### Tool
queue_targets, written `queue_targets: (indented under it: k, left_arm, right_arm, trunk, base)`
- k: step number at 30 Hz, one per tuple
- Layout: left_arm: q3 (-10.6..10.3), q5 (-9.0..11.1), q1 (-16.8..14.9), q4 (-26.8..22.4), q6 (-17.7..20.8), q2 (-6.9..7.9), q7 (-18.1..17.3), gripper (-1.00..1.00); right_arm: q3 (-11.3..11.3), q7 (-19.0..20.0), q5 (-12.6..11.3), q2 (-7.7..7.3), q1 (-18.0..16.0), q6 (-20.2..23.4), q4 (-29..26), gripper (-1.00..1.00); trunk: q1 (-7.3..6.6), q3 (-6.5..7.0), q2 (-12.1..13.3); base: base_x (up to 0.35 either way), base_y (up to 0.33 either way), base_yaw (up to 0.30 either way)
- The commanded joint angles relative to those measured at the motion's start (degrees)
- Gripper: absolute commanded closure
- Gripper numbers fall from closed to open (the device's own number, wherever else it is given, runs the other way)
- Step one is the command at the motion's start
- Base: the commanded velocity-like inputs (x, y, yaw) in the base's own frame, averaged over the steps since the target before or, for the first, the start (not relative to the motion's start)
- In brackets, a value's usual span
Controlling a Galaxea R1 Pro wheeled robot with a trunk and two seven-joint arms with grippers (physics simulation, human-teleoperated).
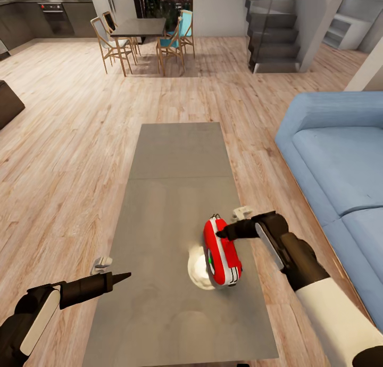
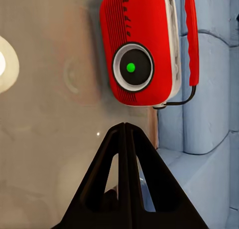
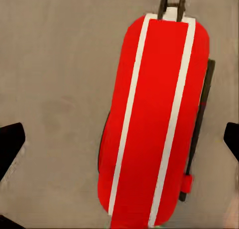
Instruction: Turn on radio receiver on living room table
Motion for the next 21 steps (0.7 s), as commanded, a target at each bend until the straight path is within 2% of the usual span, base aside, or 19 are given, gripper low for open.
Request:
queue_targets:
  k: [1, 4, 7, 9, 16, 21]
  left_arm:
    - [0.01, -0.01, 0.0, 0.0, 0.0, 0.01, 0.0, 1.0]
    - [0.01, -0.03, 0.0, -0.13, 0.0, 0.08, 0.0, 1.0]
    - [0.02, -0.03, 0.0, -0.44, 0.0, 0.1, -0.04, 1.0]
    - [0.02, -0.03, 0.0, -0.55, 0.0, 0.11, -0.04, 1.0]
    - [-0.28, -0.16, 0.0, -0.58, 0.0, 0.04, 0.73, 1.0]
    - [-0.27, -0.13, 0.0, -0.68, 0.06, 0.18, 1.15, 1.0]
  right_arm:
    - [-1.6, 0.01, 0.02, -0.01, 0.01, 0.09, -2.9, -1.0]
    - [-3.78, 0.14, 0.06, -0.1, 0.01, 0.09, -9.39, -1.0]
    - [-4.48, 0.33, 0.02, -0.22, 0.01, 0.09, -13.48, -1.0]
    - [-4.57, 0.36, -0.02, -0.43, 0.01, 0.09, -14.3, -1.0]
    - [-4.7, 0.36, -0.02, -2.92, 0.01, 0.09, -15.63, -1.0]
    - [-4.71, 0.35, 0.0, -3.21, 0.01, 0.09, -15.73, -1.0]
  trunk:
    - [0.0, 0.0, 0.0]
    - [0.0, 0.0, 0.0]
    - [0.0, 0.0, 0.0]
    - [0.0, 0.0, 0.0]
    - [0.0, 0.0, 0.0]
    - [0.0, 0.0, 0.0]
  base:
    - [0.0, 0.0, 0.0]
    - [0.0, 0.0, 0.0]
    - [0.0, 0.0, 0.0]
    - [0.0, 0.0, 0.0]
    - [0.0, 0.0, 0.0]
    - [-0.095, 0.0, 0.0]
